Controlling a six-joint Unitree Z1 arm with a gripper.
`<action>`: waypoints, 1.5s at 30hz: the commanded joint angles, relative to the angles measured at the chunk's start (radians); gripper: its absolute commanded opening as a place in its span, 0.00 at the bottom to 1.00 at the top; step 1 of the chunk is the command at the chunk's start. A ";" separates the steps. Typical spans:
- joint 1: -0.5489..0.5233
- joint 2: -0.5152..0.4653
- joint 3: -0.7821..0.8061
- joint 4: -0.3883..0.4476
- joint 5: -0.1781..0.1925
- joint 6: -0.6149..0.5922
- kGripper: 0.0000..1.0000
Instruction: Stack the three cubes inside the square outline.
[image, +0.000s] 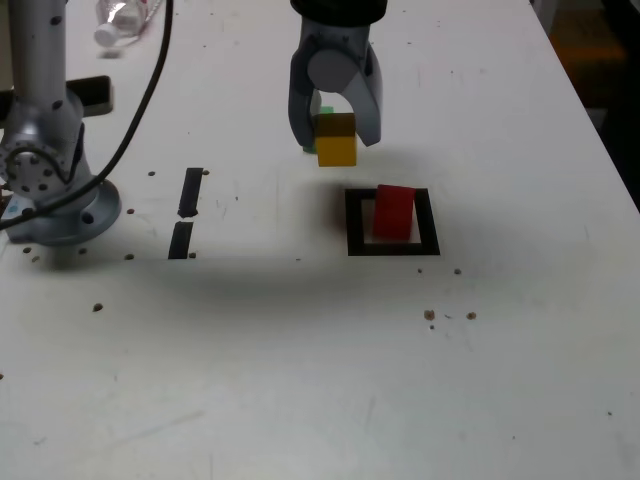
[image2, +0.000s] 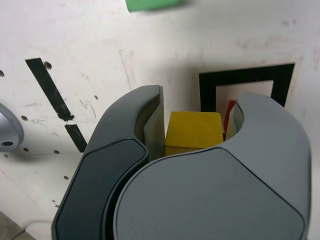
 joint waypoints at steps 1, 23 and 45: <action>-0.021 -0.007 -0.014 0.011 0.000 -0.014 0.26; -0.183 0.128 -0.170 0.058 0.052 -0.084 0.26; -0.143 0.175 -0.197 0.017 0.050 -0.079 0.26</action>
